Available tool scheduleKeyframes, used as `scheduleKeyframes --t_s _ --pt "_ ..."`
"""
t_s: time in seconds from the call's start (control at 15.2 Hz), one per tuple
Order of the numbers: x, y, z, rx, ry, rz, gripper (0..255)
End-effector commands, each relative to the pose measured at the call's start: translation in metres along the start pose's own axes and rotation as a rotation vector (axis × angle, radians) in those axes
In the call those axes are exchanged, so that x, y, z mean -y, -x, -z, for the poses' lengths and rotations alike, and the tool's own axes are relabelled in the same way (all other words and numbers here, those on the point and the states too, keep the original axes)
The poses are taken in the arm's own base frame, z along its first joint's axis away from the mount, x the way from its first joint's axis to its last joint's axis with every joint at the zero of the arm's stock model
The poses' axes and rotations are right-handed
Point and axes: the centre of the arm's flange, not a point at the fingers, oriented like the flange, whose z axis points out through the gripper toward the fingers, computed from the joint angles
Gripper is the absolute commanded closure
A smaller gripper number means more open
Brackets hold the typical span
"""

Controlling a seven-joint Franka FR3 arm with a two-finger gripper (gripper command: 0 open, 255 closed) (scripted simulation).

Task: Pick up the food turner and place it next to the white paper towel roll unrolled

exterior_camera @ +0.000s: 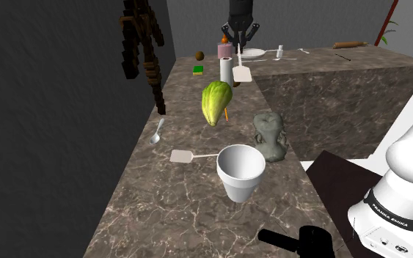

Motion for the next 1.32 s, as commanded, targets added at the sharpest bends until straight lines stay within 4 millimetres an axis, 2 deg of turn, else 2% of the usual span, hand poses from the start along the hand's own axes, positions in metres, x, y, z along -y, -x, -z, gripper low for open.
scheduleKeyframes --t_s 0.0,0.46,1.25 --pt "-0.015 -0.019 -0.003 0.0 0.0 0.002 255" --pt "-0.077 -0.092 -0.008 0.0 0.0 0.002 255" --pt "-0.077 -0.087 -0.071 0.0 0.0 0.002 255"
